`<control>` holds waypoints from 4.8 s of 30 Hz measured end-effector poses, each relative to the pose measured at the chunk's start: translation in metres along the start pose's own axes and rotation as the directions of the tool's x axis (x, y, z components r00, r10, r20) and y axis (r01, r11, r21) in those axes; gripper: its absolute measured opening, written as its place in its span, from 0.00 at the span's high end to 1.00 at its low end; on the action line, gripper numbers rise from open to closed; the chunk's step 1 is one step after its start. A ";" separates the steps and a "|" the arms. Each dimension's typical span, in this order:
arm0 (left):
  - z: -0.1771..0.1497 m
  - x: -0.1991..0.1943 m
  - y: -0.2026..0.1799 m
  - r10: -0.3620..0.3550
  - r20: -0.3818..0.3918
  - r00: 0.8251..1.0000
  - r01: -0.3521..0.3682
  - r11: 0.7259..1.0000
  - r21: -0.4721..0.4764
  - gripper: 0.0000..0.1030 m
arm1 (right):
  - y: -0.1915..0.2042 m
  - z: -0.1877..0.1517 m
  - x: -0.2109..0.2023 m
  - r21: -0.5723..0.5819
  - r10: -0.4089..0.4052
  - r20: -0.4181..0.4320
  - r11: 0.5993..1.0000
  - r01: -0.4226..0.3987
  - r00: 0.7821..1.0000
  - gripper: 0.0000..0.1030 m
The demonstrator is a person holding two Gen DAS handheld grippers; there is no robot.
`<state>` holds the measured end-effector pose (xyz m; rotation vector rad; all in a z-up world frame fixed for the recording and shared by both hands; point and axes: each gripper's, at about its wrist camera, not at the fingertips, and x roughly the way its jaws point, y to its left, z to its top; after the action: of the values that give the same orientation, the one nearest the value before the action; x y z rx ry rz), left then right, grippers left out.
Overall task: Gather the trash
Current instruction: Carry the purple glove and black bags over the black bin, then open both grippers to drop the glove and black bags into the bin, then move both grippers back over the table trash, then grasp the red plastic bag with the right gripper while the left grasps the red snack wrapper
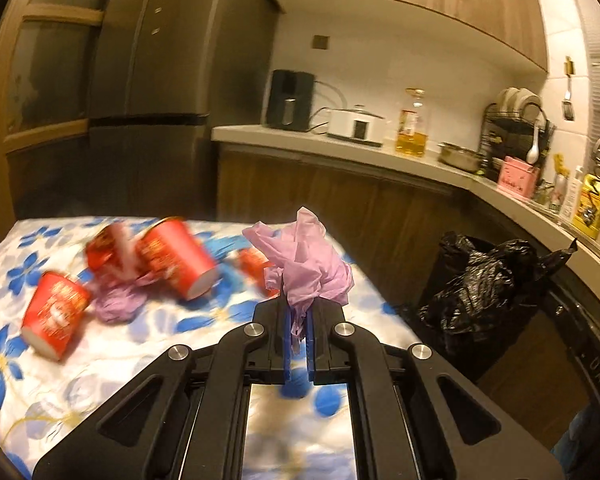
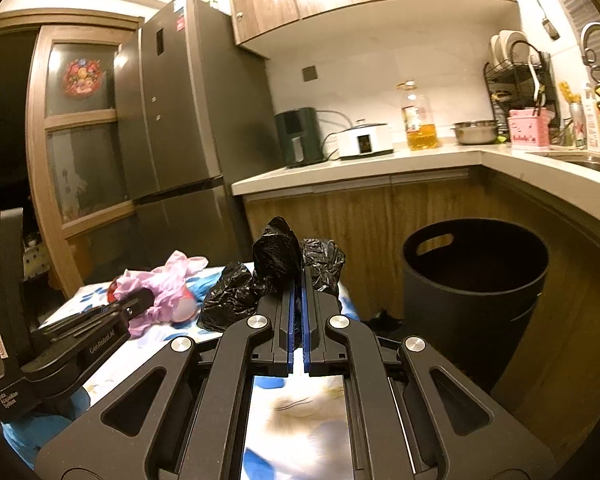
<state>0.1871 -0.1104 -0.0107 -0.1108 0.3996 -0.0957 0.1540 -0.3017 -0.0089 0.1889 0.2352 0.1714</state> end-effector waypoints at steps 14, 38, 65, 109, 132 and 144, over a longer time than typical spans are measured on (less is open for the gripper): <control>0.032 0.034 -0.110 -0.186 0.032 0.982 0.180 0.974 0.135 0.95 | -0.080 0.038 -0.010 0.041 -0.174 0.098 0.984 0.171 0.980 0.97; 0.036 0.105 -0.211 -0.378 -0.042 0.925 0.378 0.903 0.205 0.95 | -0.179 0.051 0.030 0.098 -0.301 0.051 0.950 0.295 0.952 0.97; 0.024 0.129 -0.189 -0.286 -0.061 0.956 0.292 0.943 0.158 0.30 | -0.195 0.047 0.052 0.129 -0.313 -0.017 0.941 0.313 0.949 0.60; -0.022 -0.011 -0.018 0.120 0.013 0.993 -0.121 0.990 0.077 0.06 | -0.041 0.001 0.002 -0.009 -0.264 -0.044 0.964 0.264 0.963 0.28; -0.030 -0.024 0.084 0.313 0.029 0.949 -0.312 0.950 -0.022 0.06 | 0.055 -0.031 0.112 -0.081 -0.083 -0.160 0.994 0.071 0.984 0.28; -0.011 -0.012 0.127 0.362 0.059 0.930 -0.358 0.931 -0.067 0.06 | 0.091 -0.044 0.200 -0.065 -0.047 -0.268 0.997 0.031 0.962 0.28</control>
<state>0.1810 0.0157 -0.0324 -0.0929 0.3470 0.2824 0.3218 -0.1678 -0.0755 0.1002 0.5038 0.1648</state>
